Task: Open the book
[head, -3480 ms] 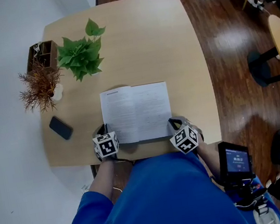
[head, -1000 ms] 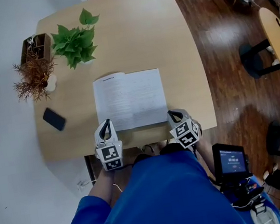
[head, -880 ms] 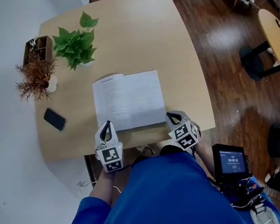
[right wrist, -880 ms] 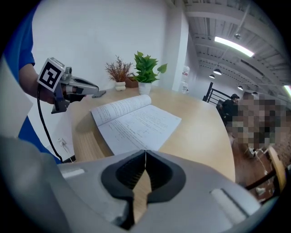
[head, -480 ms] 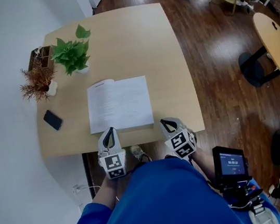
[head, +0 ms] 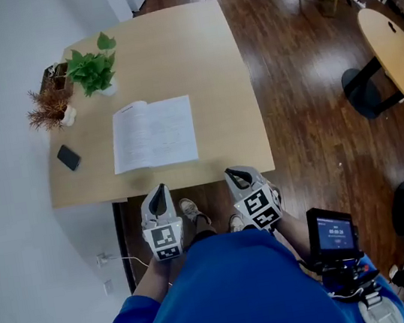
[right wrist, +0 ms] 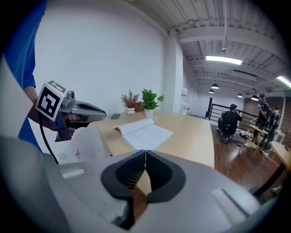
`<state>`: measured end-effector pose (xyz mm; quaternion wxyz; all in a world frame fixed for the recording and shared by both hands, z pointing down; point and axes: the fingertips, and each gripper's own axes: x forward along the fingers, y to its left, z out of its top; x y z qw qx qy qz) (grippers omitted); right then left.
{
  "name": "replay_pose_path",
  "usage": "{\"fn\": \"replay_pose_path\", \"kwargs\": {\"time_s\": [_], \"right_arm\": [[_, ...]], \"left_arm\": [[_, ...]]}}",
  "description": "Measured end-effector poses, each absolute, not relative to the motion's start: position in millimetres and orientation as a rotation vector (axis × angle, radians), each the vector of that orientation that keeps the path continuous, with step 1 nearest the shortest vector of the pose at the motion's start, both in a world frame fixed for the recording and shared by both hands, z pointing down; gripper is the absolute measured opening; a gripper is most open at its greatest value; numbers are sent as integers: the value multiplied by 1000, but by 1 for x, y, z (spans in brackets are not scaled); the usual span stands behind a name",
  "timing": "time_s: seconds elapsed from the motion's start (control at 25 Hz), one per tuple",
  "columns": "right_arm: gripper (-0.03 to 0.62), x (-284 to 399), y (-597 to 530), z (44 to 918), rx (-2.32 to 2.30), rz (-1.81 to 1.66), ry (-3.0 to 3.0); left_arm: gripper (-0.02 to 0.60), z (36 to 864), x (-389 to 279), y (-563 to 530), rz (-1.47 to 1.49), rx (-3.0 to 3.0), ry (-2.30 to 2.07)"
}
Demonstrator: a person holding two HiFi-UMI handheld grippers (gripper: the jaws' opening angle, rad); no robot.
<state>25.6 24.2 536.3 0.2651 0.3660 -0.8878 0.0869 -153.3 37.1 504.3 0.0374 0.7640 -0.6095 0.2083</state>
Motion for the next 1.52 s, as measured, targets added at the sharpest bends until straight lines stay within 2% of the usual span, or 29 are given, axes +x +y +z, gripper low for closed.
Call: {"fn": "replay_pose_path", "kwargs": {"time_s": [0.48, 1.52], "right_arm": [[5, 49, 81, 518, 1013, 234, -2489], [3, 37, 91, 459, 1294, 147, -2473]], "left_arm": [[8, 496, -115, 97, 722, 2415, -1876], [8, 475, -99, 92, 569, 2629, -1662]]}}
